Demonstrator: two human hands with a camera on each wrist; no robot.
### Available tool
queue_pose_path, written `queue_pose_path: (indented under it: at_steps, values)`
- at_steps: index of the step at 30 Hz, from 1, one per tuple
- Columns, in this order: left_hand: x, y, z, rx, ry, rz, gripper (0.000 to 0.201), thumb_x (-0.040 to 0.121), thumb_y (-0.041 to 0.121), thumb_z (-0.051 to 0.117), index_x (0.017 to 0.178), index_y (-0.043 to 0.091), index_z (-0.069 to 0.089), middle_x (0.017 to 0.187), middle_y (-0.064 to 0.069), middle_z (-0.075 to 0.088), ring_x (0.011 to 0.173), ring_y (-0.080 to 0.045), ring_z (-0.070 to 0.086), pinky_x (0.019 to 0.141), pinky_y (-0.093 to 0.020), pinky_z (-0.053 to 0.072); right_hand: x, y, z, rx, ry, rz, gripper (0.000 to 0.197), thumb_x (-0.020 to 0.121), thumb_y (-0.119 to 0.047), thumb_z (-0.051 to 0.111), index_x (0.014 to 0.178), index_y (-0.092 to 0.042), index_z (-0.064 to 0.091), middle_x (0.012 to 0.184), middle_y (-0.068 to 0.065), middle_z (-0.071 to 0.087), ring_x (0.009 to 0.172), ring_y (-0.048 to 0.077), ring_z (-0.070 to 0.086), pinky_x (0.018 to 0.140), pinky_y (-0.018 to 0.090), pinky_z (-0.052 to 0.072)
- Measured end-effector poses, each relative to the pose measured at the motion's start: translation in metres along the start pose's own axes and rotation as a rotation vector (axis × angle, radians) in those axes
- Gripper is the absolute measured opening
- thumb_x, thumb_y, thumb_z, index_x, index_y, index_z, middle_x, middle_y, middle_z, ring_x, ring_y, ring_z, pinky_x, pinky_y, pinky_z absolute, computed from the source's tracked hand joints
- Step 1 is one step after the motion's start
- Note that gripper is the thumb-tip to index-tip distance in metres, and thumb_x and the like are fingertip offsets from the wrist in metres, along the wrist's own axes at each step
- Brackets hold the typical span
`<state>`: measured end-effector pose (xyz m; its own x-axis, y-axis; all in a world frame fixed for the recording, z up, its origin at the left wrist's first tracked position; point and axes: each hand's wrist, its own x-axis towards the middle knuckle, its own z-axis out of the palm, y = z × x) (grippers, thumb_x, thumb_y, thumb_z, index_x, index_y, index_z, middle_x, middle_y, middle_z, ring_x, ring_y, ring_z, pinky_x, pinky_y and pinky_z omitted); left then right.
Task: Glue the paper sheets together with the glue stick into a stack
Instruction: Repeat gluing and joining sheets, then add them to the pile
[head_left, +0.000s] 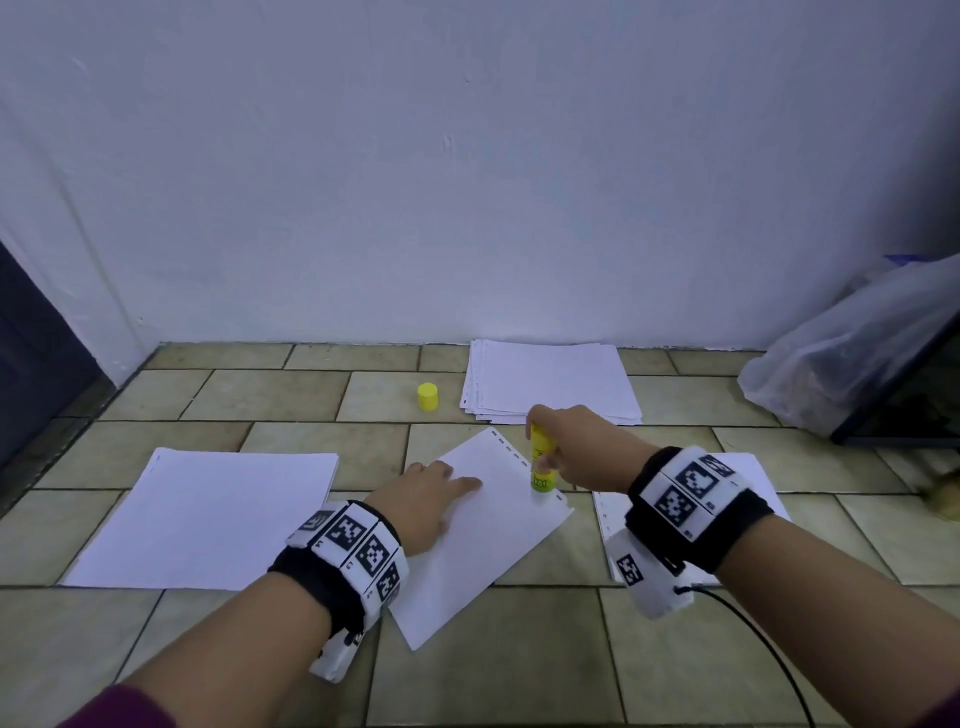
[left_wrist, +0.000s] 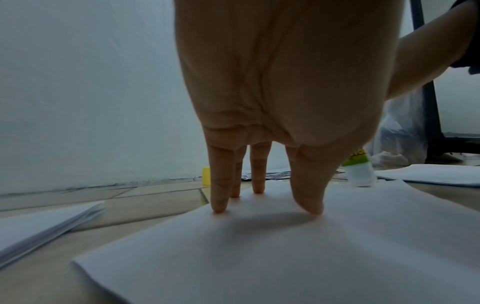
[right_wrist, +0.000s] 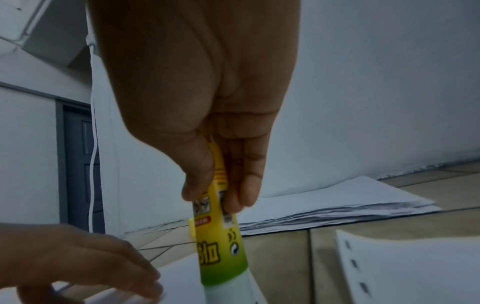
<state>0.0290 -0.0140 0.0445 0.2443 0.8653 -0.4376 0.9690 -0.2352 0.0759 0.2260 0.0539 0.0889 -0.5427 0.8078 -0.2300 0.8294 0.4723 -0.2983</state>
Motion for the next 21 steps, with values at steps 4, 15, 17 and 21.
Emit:
queue_pose_path:
  at_steps: [4,15,17,21]
  values:
    - [0.000,0.000,-0.002,0.047,-0.005,0.004,0.064,0.098,0.018,0.048,0.151,0.034,0.017,0.154,-0.006,0.018,0.136,-0.025,0.029,0.109,-0.038,0.034,-0.014,0.010,-0.005,0.019,-0.035,0.003,0.028,0.091,-0.017,0.061,0.116,-0.015,0.049,0.099,0.010,0.056,0.080,0.024,0.052,0.068,0.031,0.044]
    - [-0.006,-0.003,0.008,-0.006,0.067,-0.030,0.077,0.079,0.058,0.065,0.136,0.017,0.034,0.153,-0.002,0.017,0.137,-0.023,0.023,0.102,-0.040,0.040,0.006,0.012,-0.021,0.886,0.189,0.100,0.016,0.087,0.000,0.063,0.100,-0.004,0.056,0.078,0.008,0.062,0.053,0.015,0.057,0.055,0.021,0.051]
    - [-0.005,-0.003,0.008,-0.039,0.072,-0.095,0.075,0.083,0.055,0.063,0.140,0.020,0.031,0.146,-0.004,0.028,0.132,-0.025,0.030,0.100,-0.040,0.041,0.013,0.007,-0.018,0.850,0.238,0.105,0.016,0.085,-0.001,0.064,0.098,-0.007,0.055,0.080,0.009,0.062,0.054,0.015,0.057,0.057,0.021,0.051]
    - [-0.001,-0.002,0.004,-0.041,0.081,-0.234,0.065,0.088,0.050,0.059,0.138,0.014,0.037,0.139,-0.008,0.034,0.125,-0.028,0.040,0.098,-0.038,0.041,0.031,-0.002,-0.005,0.666,0.311,0.108,0.019,0.085,-0.010,0.066,0.097,-0.012,0.052,0.087,0.009,0.063,0.065,0.017,0.061,0.065,0.024,0.052]
